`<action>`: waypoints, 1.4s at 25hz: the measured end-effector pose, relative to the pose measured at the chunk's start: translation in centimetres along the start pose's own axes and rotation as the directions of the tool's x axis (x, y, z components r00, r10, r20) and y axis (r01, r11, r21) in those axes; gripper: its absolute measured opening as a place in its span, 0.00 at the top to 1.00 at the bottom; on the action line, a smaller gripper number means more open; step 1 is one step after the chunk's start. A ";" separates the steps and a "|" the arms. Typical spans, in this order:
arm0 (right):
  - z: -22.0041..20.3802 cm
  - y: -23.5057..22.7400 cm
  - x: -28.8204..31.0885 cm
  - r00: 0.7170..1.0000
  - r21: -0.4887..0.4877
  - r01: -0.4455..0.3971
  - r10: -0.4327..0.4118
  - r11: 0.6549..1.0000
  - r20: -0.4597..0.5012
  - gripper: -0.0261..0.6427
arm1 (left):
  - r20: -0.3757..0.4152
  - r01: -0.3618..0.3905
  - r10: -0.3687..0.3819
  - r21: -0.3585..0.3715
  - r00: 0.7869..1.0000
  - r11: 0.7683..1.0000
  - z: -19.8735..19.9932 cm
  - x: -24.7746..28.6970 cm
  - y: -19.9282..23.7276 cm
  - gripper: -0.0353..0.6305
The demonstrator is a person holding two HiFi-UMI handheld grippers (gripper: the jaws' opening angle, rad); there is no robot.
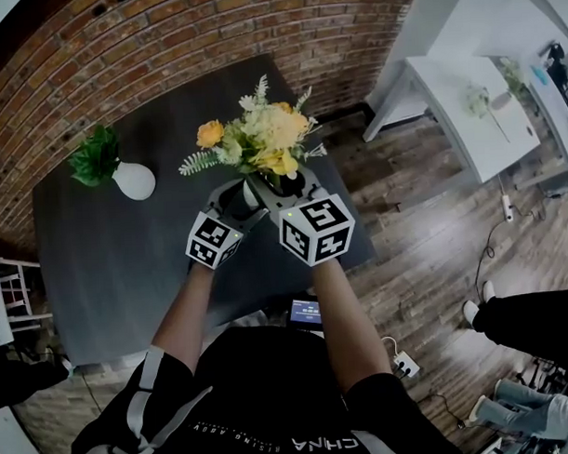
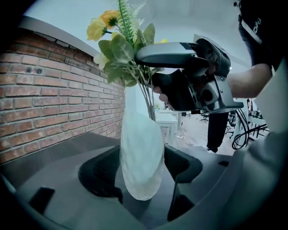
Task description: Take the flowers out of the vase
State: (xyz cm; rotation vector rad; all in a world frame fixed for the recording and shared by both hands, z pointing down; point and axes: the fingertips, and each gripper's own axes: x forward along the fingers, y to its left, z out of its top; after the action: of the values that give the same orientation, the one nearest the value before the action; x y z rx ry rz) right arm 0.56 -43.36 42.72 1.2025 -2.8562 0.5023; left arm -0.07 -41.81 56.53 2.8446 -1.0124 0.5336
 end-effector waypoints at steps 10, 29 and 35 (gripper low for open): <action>3.5 0.7 -0.8 0.998 -0.011 -0.029 0.029 1.000 0.058 0.70 | -0.021 -0.014 0.014 -0.014 1.000 1.000 0.2 -0.6 0.1 0.50; 12.3 2.7 -4.0 0.973 -0.094 -0.034 0.054 0.995 0.223 0.70 | -0.049 -0.034 0.034 -0.016 0.998 0.999 0.7 -1.4 0.2 0.50; 10.7 1.8 -5.0 0.985 -0.105 -0.007 0.025 0.994 0.171 0.76 | -0.038 -0.036 0.036 -0.007 0.999 0.999 1.4 -2.1 0.1 0.50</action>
State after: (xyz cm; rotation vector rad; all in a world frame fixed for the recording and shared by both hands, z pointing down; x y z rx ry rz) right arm 4.14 -41.79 31.43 1.2656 -2.9927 0.2574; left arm -1.20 -40.86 54.48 2.8028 -1.0592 0.5829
